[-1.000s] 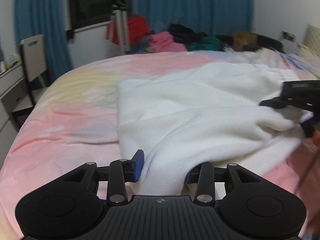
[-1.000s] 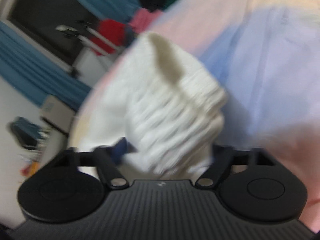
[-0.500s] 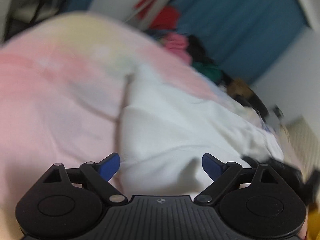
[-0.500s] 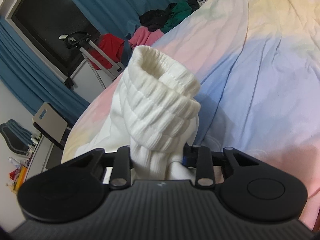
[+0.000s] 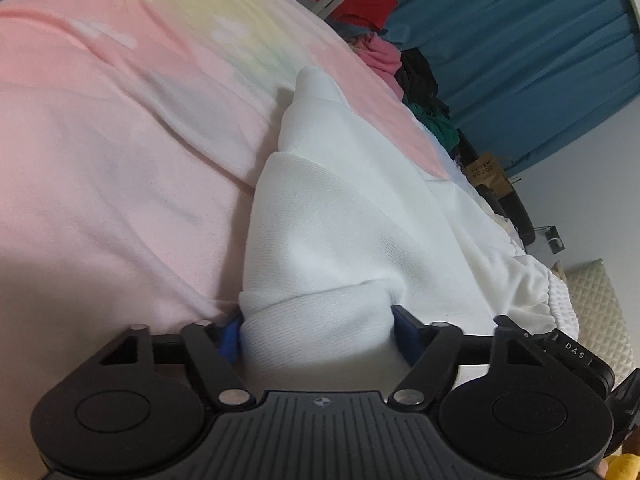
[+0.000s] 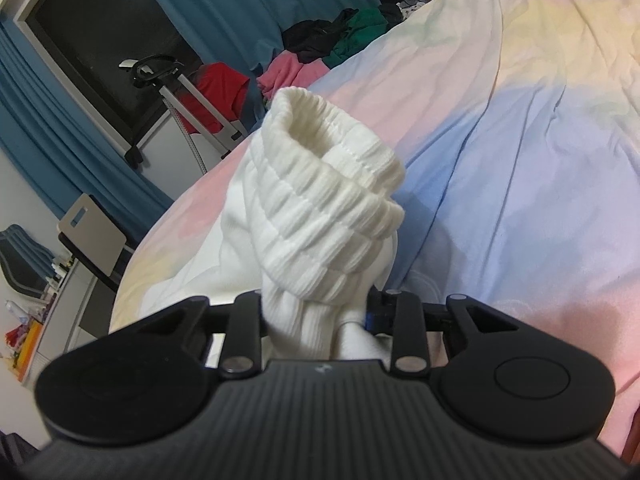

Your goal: Fold clothes

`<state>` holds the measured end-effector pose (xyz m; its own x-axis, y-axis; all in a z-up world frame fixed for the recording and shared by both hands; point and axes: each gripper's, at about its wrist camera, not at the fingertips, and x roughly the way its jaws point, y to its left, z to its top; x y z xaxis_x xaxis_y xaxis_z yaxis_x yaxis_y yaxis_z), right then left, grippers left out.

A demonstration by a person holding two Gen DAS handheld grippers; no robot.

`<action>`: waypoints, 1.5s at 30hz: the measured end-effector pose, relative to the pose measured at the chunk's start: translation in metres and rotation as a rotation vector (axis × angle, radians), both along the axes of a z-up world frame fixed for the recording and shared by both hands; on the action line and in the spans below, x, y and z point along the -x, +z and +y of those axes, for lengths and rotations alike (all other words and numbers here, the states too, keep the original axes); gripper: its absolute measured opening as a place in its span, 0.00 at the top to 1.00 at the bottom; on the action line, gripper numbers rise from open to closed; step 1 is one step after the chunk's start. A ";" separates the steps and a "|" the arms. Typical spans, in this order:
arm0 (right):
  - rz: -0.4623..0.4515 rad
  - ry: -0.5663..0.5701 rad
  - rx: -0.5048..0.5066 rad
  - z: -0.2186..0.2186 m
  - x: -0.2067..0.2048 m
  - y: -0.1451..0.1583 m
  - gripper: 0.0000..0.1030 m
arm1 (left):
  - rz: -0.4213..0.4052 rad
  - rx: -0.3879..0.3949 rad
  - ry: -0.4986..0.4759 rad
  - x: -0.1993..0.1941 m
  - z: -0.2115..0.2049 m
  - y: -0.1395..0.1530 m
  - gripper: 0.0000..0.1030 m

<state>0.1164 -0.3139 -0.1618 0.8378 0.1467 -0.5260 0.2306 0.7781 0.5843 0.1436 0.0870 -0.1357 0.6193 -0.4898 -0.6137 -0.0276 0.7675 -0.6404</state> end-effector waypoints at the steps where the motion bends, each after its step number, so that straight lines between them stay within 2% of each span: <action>1: -0.005 0.002 0.005 0.001 0.001 0.001 0.68 | -0.012 -0.008 0.000 0.002 0.000 0.003 0.39; 3: -0.022 0.009 -0.009 0.001 0.002 0.006 0.68 | -0.043 -0.023 -0.002 0.008 0.001 0.011 0.49; 6: -0.053 0.018 -0.041 -0.001 0.005 0.016 0.71 | -0.088 -0.018 -0.010 0.014 0.001 0.030 0.58; 11: -0.093 0.034 -0.112 -0.011 0.005 0.049 0.73 | -0.154 0.006 -0.010 0.013 -0.004 0.077 0.64; 15: -0.119 0.008 -0.198 -0.037 -0.002 0.075 0.74 | -0.225 0.031 -0.020 -0.003 -0.033 0.126 0.66; 18: -0.142 -0.023 -0.225 -0.068 -0.012 0.097 0.74 | -0.263 0.040 -0.050 -0.034 -0.073 0.155 0.67; 21: -0.175 -0.068 -0.206 -0.107 -0.030 0.120 0.74 | -0.286 0.043 -0.098 -0.081 -0.128 0.173 0.67; 26: -0.199 -0.171 -0.154 -0.192 -0.076 0.148 0.74 | -0.323 0.058 -0.184 -0.172 -0.239 0.180 0.67; 30: -0.228 -0.262 -0.125 -0.256 -0.111 0.145 0.74 | -0.318 0.041 -0.222 -0.218 -0.307 0.142 0.67; 33: -0.208 -0.333 -0.166 -0.298 -0.135 0.115 0.74 | -0.313 0.026 -0.249 -0.251 -0.357 0.110 0.67; 36: -0.148 -0.378 -0.173 -0.320 -0.153 0.072 0.73 | -0.293 0.008 -0.275 -0.279 -0.399 0.075 0.67; 40: -0.125 -0.376 -0.203 -0.319 -0.147 0.011 0.74 | -0.324 -0.027 -0.328 -0.270 -0.392 0.021 0.66; 45: -0.098 -0.405 -0.235 -0.300 -0.105 -0.038 0.70 | -0.293 -0.112 -0.399 -0.237 -0.367 -0.024 0.60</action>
